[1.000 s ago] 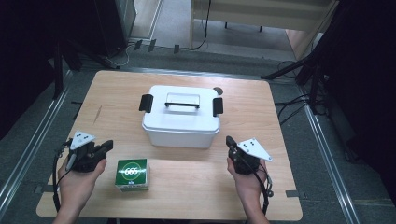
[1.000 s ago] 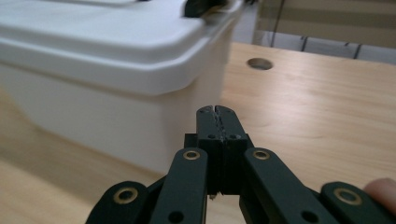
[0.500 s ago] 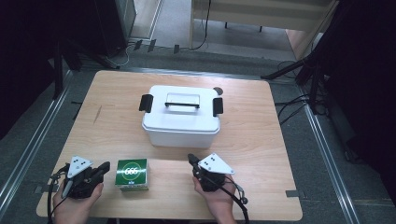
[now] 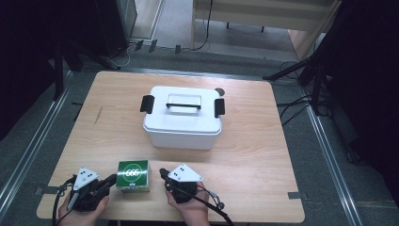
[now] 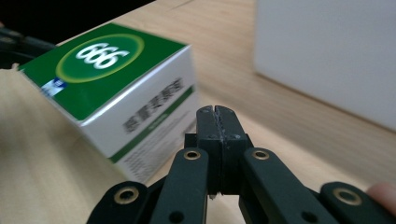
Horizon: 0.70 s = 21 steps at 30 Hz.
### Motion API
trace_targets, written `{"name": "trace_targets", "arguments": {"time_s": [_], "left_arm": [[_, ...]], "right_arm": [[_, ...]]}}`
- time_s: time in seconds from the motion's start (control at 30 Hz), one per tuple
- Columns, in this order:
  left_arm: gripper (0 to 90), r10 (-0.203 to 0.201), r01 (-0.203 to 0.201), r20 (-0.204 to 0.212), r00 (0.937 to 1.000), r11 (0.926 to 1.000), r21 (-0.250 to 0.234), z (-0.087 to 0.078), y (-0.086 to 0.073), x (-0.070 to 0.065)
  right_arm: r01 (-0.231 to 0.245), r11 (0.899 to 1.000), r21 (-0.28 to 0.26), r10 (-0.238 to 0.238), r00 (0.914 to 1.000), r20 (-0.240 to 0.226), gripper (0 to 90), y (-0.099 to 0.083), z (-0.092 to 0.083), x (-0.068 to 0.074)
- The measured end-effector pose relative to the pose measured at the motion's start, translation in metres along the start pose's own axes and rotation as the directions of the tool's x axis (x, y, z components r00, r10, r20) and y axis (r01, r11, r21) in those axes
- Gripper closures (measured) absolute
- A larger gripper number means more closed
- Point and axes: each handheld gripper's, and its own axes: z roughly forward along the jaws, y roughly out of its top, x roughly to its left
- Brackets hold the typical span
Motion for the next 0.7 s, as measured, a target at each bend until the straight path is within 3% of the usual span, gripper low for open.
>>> {"name": "trace_targets", "arguments": {"time_s": [0.17, 0.27, 0.33, 0.7], "left_arm": [[90.0, 0.015, -0.016, 0.03, 0.9994, 0.9998, 0.014, 0.004, 0.001, -0.007], [90.0, 0.021, -0.021, 0.025, 0.9995, 0.9997, 0.014, 0.007, 0.002, -0.012], [90.0, 0.007, -0.007, 0.042, 0.9991, 0.9999, 0.015, 0.011, 0.004, -0.016], [90.0, 0.035, -0.037, 0.089, 0.9954, 0.9991, 0.023, 0.03, 0.015, -0.046]], "right_arm": [[0.001, 1.0, 0.024, 0.0, 0.9993, -0.037, 90.0, -0.002, 0.006, 0.01], [0.004, 1.0, 0.029, -0.002, 0.9993, -0.037, 90.0, -0.003, 0.006, 0.012], [-0.013, 0.999, 0.04, 0.014, 0.9995, -0.027, 90.0, -0.003, 0.002, 0.008], [-0.038, 0.998, 0.057, 0.036, 0.9989, 0.029, 90.0, -0.007, -0.021, -0.014]]}}
